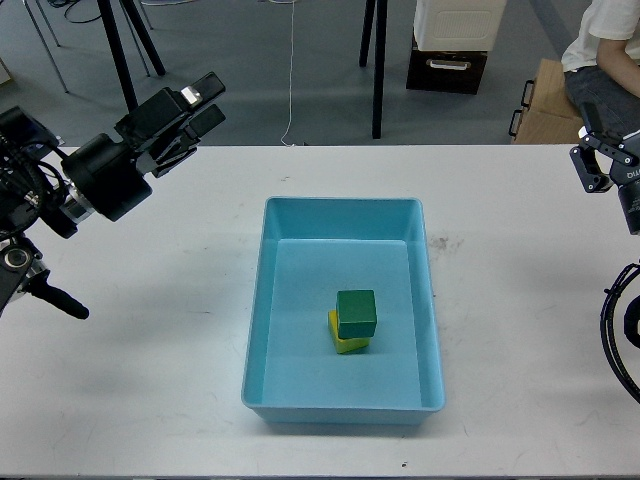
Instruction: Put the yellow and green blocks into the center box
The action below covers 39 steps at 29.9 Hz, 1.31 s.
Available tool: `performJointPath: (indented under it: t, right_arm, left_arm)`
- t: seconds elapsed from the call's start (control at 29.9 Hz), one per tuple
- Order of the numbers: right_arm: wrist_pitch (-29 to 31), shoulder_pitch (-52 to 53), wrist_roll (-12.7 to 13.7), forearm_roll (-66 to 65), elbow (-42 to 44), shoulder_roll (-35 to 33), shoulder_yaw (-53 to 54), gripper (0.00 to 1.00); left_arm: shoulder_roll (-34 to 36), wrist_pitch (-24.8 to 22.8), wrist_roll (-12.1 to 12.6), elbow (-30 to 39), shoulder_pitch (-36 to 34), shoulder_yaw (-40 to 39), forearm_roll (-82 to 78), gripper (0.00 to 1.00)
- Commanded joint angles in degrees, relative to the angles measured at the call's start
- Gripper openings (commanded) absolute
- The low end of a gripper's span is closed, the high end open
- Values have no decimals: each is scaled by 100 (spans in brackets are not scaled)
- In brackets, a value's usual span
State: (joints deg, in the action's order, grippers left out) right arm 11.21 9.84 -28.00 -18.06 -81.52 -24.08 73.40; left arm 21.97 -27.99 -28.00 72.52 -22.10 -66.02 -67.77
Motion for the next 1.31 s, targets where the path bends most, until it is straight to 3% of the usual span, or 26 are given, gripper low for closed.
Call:
performJointPath:
  t: [0.0, 0.13, 0.23, 0.37, 0.54, 0.67, 0.9, 1.27]
  right_arm:
    - [48, -140, 0, 1011, 5, 70, -19, 99]
    - [231, -307, 0, 1953, -21, 70, -1, 99]
    - [416, -500, 0, 2455, -39, 79, -27, 99]
    - [662, -843, 0, 2728, -83, 105, -36, 99]
    - [882, -1230, 31, 3062, -214, 342, -1, 99]
    - [1093, -1441, 119, 3519, -390, 369, 25, 99]
    - [1234, -1494, 120, 3924, -391, 483, 43, 99]
    - [1278, -1538, 84, 3836, -329, 703, -18, 99]
  left_arm:
    - [0, -1, 0, 7, 459, 80, 1568, 99]
    - [-79, -1, 0, 112, 847, 142, 3248, 99]
    - [-88, 22, 320, 148, 1031, 396, 4382, 99]
    - [-88, 882, 708, 157, 1207, 1116, 5982, 100]
    - [-79, 831, 726, 314, 1453, 1460, 7329, 100]
    - [-88, 506, 717, 552, 1743, 1434, 7594, 100]
    - [-219, -1, 497, 667, 2069, 1179, 8200, 100]
    - [-483, -1, 524, 667, 2087, 1232, 8192, 100]
